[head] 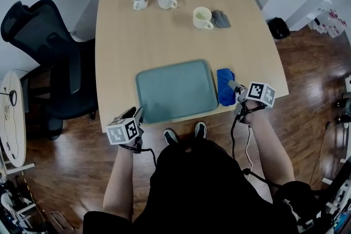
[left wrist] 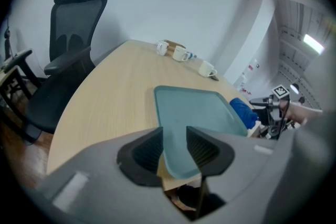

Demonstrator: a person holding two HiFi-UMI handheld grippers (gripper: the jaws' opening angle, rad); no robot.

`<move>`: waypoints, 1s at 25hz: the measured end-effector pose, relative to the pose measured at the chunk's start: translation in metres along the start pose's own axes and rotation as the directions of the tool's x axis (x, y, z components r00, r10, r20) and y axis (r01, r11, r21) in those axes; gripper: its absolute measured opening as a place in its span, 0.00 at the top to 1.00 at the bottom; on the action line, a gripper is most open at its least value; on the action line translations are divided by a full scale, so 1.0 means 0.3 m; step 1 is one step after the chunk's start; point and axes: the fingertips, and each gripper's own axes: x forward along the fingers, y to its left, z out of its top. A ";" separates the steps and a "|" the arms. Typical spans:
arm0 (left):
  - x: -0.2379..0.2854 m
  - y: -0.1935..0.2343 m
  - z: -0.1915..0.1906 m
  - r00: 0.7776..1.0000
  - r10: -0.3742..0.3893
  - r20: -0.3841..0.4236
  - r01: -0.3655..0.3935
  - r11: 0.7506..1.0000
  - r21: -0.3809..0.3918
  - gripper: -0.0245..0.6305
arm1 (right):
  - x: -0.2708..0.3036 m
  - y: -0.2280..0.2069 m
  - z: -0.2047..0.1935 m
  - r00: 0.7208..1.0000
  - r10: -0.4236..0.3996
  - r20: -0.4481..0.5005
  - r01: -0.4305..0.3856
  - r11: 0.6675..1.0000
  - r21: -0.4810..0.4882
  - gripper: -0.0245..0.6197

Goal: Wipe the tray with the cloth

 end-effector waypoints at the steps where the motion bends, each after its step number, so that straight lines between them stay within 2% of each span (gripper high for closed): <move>1: -0.002 0.010 0.004 1.000 0.006 0.003 -0.006 1.000 -0.002 0.75 | 0.009 -0.014 -0.004 0.999 -0.024 -0.021 0.024 1.000 -0.011 0.44; 4: 0.004 0.015 -0.004 1.000 0.007 -0.008 -0.007 1.000 0.002 0.75 | 0.058 -0.052 -0.113 0.978 -0.110 -0.179 0.088 0.988 -0.123 0.41; 6: 0.021 0.001 -0.019 1.000 -0.010 -0.024 0.011 1.000 0.009 0.75 | 0.076 -0.053 -0.176 0.964 -0.127 -0.234 0.083 0.978 -0.189 0.42; 8: 0.039 -0.004 -0.034 0.999 -0.021 -0.041 0.021 1.000 0.014 0.75 | 0.083 -0.026 -0.185 0.971 -0.095 -0.221 0.044 0.974 -0.223 0.62; 9: 0.045 0.001 -0.041 0.999 -0.017 -0.048 0.017 1.000 0.016 0.75 | 0.084 -0.010 -0.178 0.976 -0.076 -0.203 0.028 0.973 -0.231 0.69; 12: 0.053 0.029 -0.056 0.997 0.007 -0.070 -0.005 1.000 0.025 0.75 | 0.070 0.027 -0.124 0.987 -0.081 -0.137 0.037 0.955 -0.296 0.74; 16: 0.061 0.043 -0.095 0.991 0.011 -0.130 -0.004 0.998 0.055 0.75 | 0.101 0.108 -0.018 0.986 -0.149 -0.072 0.105 0.900 -0.424 0.74; 21: 0.101 0.016 -0.197 0.974 0.015 -0.227 0.008 0.995 0.099 0.75 | 0.241 0.212 -0.027 0.950 -0.283 -0.131 0.158 0.799 -0.580 0.74; 24: 0.121 0.004 -0.227 0.971 0.019 -0.236 0.009 0.993 0.119 0.87 | 0.290 0.266 -0.051 0.929 -0.343 -0.140 0.179 0.747 -0.640 0.74; 25: 0.122 0.004 -0.225 0.972 0.019 -0.232 0.009 0.993 0.122 0.87 | 0.307 0.288 -0.064 0.924 -0.351 -0.151 0.175 0.740 -0.650 0.74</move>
